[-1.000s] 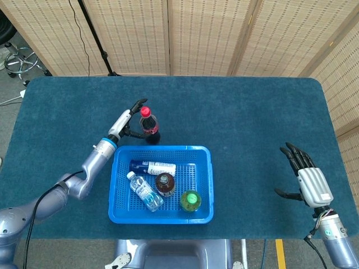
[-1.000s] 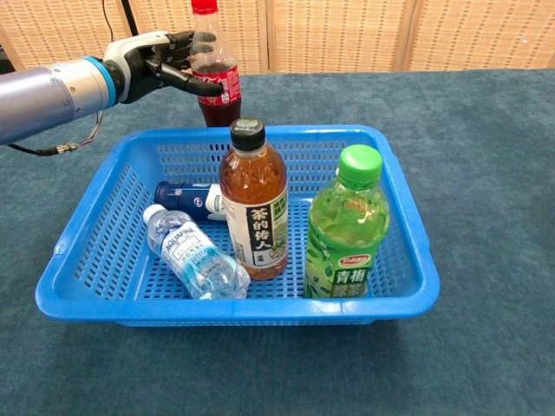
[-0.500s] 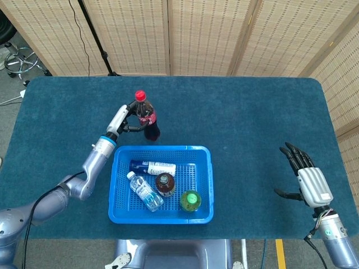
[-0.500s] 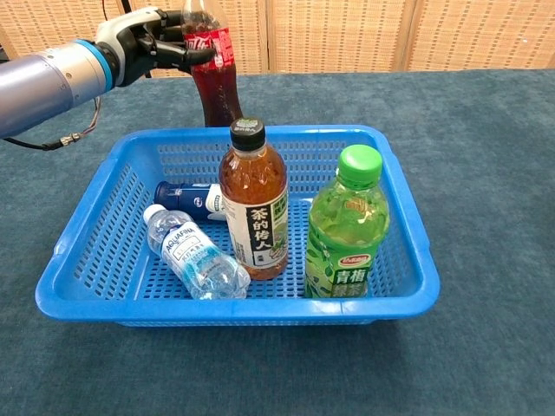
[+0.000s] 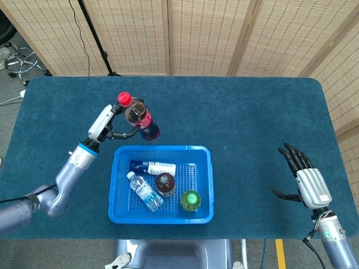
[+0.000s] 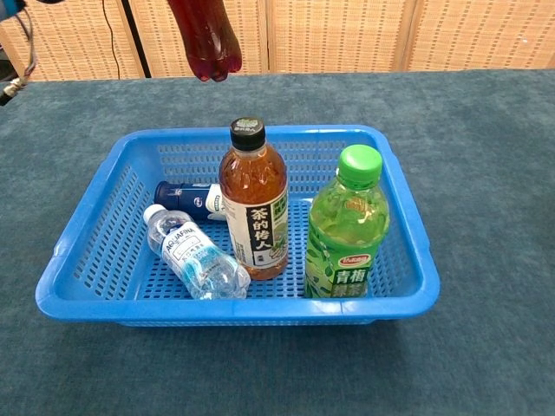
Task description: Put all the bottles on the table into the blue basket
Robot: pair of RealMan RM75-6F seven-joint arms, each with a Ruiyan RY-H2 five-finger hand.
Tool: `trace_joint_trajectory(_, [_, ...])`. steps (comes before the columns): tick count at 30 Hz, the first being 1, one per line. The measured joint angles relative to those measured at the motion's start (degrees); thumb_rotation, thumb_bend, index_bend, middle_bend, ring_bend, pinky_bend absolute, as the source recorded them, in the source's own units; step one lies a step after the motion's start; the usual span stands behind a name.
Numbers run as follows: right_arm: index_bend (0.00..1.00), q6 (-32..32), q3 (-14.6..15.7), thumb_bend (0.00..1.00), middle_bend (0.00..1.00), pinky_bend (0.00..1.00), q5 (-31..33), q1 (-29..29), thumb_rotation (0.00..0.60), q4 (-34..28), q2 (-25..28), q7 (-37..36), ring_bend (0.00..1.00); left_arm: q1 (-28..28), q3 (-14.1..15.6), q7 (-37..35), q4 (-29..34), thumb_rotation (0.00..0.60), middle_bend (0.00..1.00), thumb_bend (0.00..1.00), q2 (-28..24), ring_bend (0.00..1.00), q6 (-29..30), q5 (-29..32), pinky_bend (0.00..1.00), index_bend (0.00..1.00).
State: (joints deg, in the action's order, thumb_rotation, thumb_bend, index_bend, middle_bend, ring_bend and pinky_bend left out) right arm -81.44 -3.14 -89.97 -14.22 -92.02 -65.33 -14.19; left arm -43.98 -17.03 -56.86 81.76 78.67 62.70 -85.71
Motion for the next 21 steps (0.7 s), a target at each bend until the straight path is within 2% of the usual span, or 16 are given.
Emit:
trace_joint_trajectory(2, [0.02,0.13,-0.04,0.0,0.0,0.07,0.01,0.0,0.6,-0.03,0.0,-0.11,0.0,1.62,2.33,1.6,3.89,0.6,0.49,0.56,-2.71,0.38,1.58,-2.88,0.42,0.55])
trace_joint_trajectory(5, [0.02,0.38,-0.07,0.0,0.0,0.07,-0.06,-0.05,0.6,0.05,-0.03,-0.14,0.0,2.67,4.47,5.28,5.99,0.6,0.49,0.55,-4.17,0.38,2.15,-4.35,0.42,0.55])
trace_joint_trajectory(9, [0.02,0.47,-0.12,0.0,0.0,0.07,-0.16,-0.06,0.6,0.15,-0.09,-0.1,0.0,3.25,5.66,12.29,6.85,0.6,0.49,0.55,-2.4,0.38,1.99,-3.24,0.42,0.55])
trace_joint_trajectory(12, [0.02,0.53,-0.14,0.0,0.0,0.07,-0.16,-0.02,0.6,0.22,-0.11,-0.21,0.0,3.02,6.08,14.76,6.53,0.6,0.48,0.54,0.11,0.36,1.14,-2.05,0.42,0.54])
trace_joint_trajectory(15, [0.02,0.57,-0.18,0.0,0.0,0.07,-0.18,0.01,0.6,0.25,-0.11,-0.16,0.0,2.28,6.51,15.69,5.31,0.6,0.33,0.48,2.85,0.22,-0.32,-1.18,0.33,0.43])
trace_joint_trajectory(17, [0.02,0.6,-0.24,0.0,0.0,0.07,-0.11,0.03,0.6,0.26,-0.11,-0.13,0.0,1.53,6.96,15.16,4.27,0.6,0.15,0.43,3.99,0.07,-1.65,-1.2,0.21,0.32])
trace_joint_trajectory(18, [0.02,0.64,-0.27,0.0,0.0,0.07,-0.05,0.03,0.6,0.26,-0.12,-0.13,0.0,1.27,7.11,14.79,3.66,0.6,0.1,0.42,4.49,0.04,-1.95,-1.24,0.18,0.27])
trace_joint_trajectory(19, [0.02,0.66,-0.31,0.0,0.0,0.07,0.03,0.03,0.6,0.27,-0.13,-0.11,0.0,1.0,7.25,14.54,2.83,0.6,0.05,0.4,5.17,0.01,-2.11,-1.27,0.13,0.18])
trace_joint_trajectory(20, [0.02,0.7,-0.36,0.0,0.0,0.07,0.13,0.04,0.6,0.29,-0.16,0.02,0.0,0.86,7.35,14.66,2.39,0.6,0.02,0.39,5.52,0.0,-2.18,-1.27,0.1,0.09])
trace_joint_trajectory(21, [0.02,0.75,-0.41,0.0,0.0,0.07,0.23,0.04,0.6,0.31,-0.19,0.2,0.0,0.65,7.51,15.09,2.15,0.6,0.01,0.37,5.69,0.0,-2.47,-1.2,0.07,0.04])
